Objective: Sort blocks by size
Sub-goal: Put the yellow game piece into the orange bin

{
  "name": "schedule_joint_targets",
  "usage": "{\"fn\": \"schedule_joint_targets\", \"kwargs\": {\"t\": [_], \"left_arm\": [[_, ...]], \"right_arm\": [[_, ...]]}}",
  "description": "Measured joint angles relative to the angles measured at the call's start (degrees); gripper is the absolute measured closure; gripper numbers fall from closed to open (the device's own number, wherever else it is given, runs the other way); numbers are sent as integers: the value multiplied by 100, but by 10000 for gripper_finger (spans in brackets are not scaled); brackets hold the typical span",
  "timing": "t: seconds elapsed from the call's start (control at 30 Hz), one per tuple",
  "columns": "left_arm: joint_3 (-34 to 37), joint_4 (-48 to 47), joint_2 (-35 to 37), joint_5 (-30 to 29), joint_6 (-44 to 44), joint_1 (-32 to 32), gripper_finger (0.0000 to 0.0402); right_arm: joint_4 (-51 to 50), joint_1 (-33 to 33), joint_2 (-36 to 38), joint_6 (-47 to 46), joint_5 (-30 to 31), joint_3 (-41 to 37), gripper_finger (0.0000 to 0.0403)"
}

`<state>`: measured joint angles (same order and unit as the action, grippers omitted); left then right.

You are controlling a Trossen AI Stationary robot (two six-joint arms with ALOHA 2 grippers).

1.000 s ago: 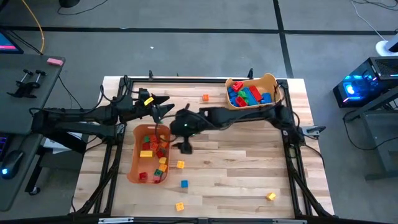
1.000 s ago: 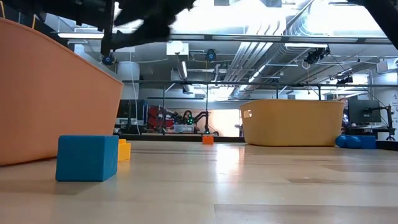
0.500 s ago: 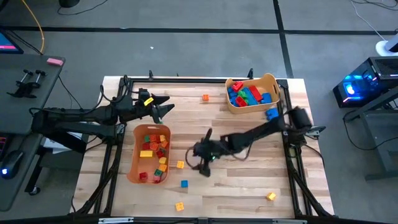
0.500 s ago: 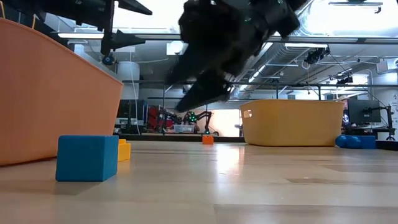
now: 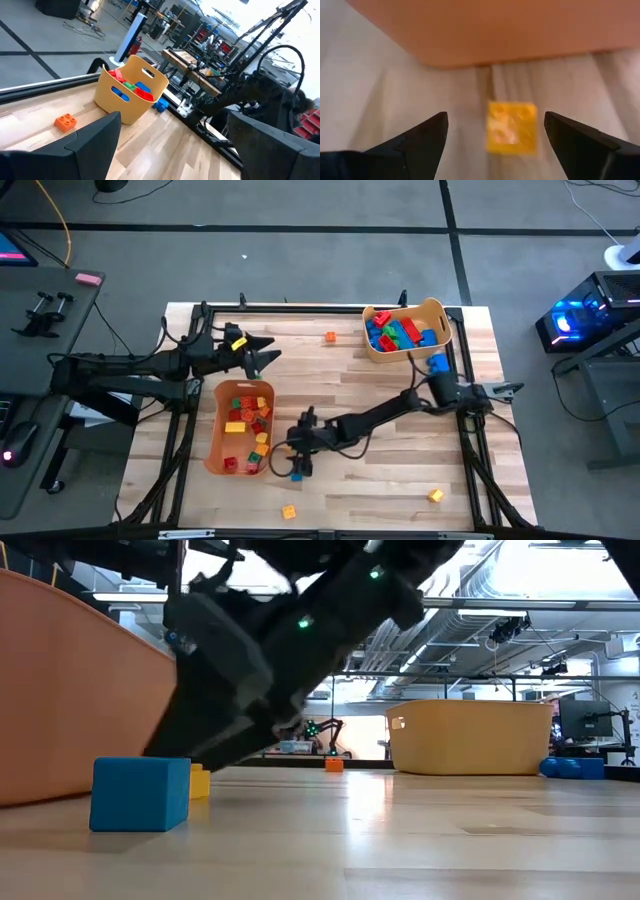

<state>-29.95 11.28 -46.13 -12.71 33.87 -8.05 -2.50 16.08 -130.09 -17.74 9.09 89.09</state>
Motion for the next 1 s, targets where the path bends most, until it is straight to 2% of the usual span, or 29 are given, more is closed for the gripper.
{"fn": "schedule_joint_targets", "kwargs": {"t": [0.17,0.3,0.4,0.57,0.83,1.0], "left_arm": [[0,-34,0,22,0,2,51],[0,-82,0,19,0,2,51],[0,-77,0,19,0,2,51],[-1,-71,0,17,0,2,51],[0,-64,0,15,-2,-11,51],[0,-64,0,13,0,-17,51]], "right_arm": [[-183,23,-315,11,-46,360,77],[-382,33,-421,-77,171,421,104],[-480,13,-427,-143,238,421,153],[-1022,-160,-154,124,138,402,269],[-2208,-813,1082,1298,292,388,265],[-1699,-1216,1765,1466,412,390,265]]}}
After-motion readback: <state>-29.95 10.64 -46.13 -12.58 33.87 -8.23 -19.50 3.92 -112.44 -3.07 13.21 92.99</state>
